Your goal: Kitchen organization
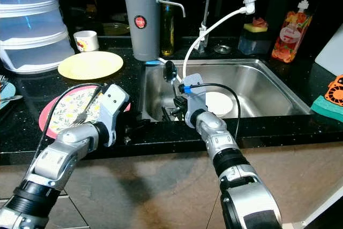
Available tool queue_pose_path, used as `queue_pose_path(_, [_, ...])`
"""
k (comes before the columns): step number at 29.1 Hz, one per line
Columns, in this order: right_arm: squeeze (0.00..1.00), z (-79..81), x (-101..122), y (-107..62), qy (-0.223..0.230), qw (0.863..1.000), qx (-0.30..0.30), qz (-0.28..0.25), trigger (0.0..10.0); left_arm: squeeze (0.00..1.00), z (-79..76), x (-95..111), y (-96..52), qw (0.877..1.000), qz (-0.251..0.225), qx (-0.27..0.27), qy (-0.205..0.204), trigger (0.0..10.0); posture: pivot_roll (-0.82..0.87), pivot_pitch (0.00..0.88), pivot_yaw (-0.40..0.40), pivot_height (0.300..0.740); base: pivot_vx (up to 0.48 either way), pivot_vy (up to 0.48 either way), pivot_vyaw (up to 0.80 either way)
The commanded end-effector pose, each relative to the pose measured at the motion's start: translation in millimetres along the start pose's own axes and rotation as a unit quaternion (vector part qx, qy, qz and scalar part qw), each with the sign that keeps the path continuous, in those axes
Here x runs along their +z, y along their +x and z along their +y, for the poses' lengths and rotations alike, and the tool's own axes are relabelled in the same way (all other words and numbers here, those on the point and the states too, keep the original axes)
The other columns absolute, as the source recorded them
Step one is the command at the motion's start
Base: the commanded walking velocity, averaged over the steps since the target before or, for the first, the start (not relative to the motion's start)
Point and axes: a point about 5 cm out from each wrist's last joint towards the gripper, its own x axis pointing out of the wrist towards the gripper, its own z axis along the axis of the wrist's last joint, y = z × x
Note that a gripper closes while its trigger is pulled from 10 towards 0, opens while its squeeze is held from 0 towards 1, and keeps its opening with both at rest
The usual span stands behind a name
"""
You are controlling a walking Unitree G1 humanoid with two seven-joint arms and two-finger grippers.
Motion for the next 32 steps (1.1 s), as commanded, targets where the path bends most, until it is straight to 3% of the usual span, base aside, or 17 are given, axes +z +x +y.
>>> queue_pose_path(1, [0.00,1.5,-24,-4.2,-0.003,0.999,0.008,0.054,9.1,0.00,5.6,-1,-2.5,1.000,0.011,0.011,0.006,10.0,0.07,0.000,-0.019,0.740,0.000,0.000,0.00])
queue_pose_path(2, [0.00,1.2,-24,-4.2,-0.006,0.998,0.008,0.056,9.1,0.00,4.8,-1,-2.4,1.000,0.011,0.010,0.005,10.0,0.07,0.000,-0.019,0.740,0.000,0.000,0.00])
queue_pose_path(4, [0.18,0.9,-24,-4.2,-0.006,0.998,0.007,0.057,10.0,0.00,4.6,0,-2.2,1.000,0.010,0.010,0.004,10.0,0.07,0.000,-0.020,0.740,0.000,0.000,0.00])
queue_pose_path(5, [1.00,0.3,-24,-4.2,-0.004,0.998,0.005,0.058,10.0,0.00,4.7,0,-2.3,1.000,0.007,0.011,0.002,10.0,0.07,0.000,-0.020,0.740,0.000,0.000,0.00])
queue_pose_path(8, [1.00,-1.0,-24,-4.2,-0.006,0.998,-0.003,0.057,10.0,0.00,5.5,2,-2.4,1.000,-0.001,0.015,-0.002,10.0,0.07,0.000,-0.021,0.740,0.000,0.000,0.00])
queue_pose_path(9, [0.58,-1.8,-24,-4.2,-0.009,0.998,-0.009,0.057,10.0,0.00,6.8,4,-2.6,1.000,-0.008,0.020,-0.003,10.0,0.07,0.000,-0.021,0.740,0.000,0.000,0.00])
queue_pose_path(10, [0.58,-2.4,-24,-4.1,-0.012,0.998,-0.013,0.058,10.0,0.00,7.7,6,-2.8,1.000,-0.012,0.024,-0.004,10.0,0.07,0.000,-0.021,0.740,0.000,0.000,0.00])
queue_pose_path(11, [0.00,-3.5,-23,-4.0,-0.014,0.998,-0.021,0.055,10.0,0.00,10.3,10,-3.0,0.999,-0.027,0.035,-0.006,10.0,0.07,0.000,-0.021,0.740,0.000,0.000,0.00])
queue_pose_path(18, [0.00,-7.4,-8,-1.4,0.000,0.999,-0.038,0.012,10.0,0.00,42.5,36,-14.1,0.980,-0.080,0.183,0.006,10.0,0.07,0.000,-0.023,0.740,0.000,0.000,0.00])
queue_pose_path(19, [0.00,-6.1,-4,-0.5,0.004,0.999,-0.032,0.001,10.0,0.36,53.4,38,-20.2,0.969,-0.068,0.237,0.013,10.0,0.07,0.000,-0.023,0.740,0.000,0.000,0.00])
queue_pose_path(20, [0.00,-5.2,-2,0.0,0.006,1.000,-0.028,-0.004,10.0,0.36,60.3,39,-24.5,0.961,-0.058,0.271,0.017,10.0,0.07,0.000,-0.023,0.740,0.000,0.000,0.00])
queue_pose_path(21, [0.00,-3.8,0,0.5,0.007,1.000,-0.022,-0.009,10.0,1.00,66.7,38,-29.2,0.952,-0.048,0.303,0.005,10.0,0.07,0.000,-0.023,0.740,0.000,0.000,0.00])
queue_pose_path(22, [0.00,-3.8,0,0.5,0.007,1.000,-0.022,-0.009,10.0,1.00,66.7,38,-29.2,0.952,-0.048,0.303,0.005,10.0,0.07,0.000,-0.023,0.740,0.000,0.000,0.00])
queue_pose_path(24, [0.00,3.7,4,1.8,0.006,1.000,0.007,-0.020,10.0,1.00,80.9,25,-43.8,0.925,-0.001,0.376,-0.051,10.0,0.07,0.000,-0.023,0.740,0.000,0.000,0.00])
queue_pose_path(28, [0.00,11.1,5,2.1,0.001,0.999,0.037,-0.021,10.0,1.00,84.5,13,-51.2,0.914,0.027,0.400,-0.069,10.0,0.07,0.000,-0.027,0.740,0.000,0.000,0.00])
queue_pose_path(31, [0.00,25.2,6,0.8,-0.022,0.995,0.096,-0.022,10.0,1.00,81.7,-5,-56.4,0.902,0.053,0.410,-0.125,10.0,0.07,0.000,-0.030,0.740,0.000,0.000,0.00])
queue_pose_path(32, [0.00,28.4,7,0.6,-0.028,0.994,0.108,-0.020,10.0,0.78,79.2,-9,-55.1,0.903,0.059,0.403,-0.139,10.0,0.07,0.000,-0.030,0.740,0.000,0.000,0.00])
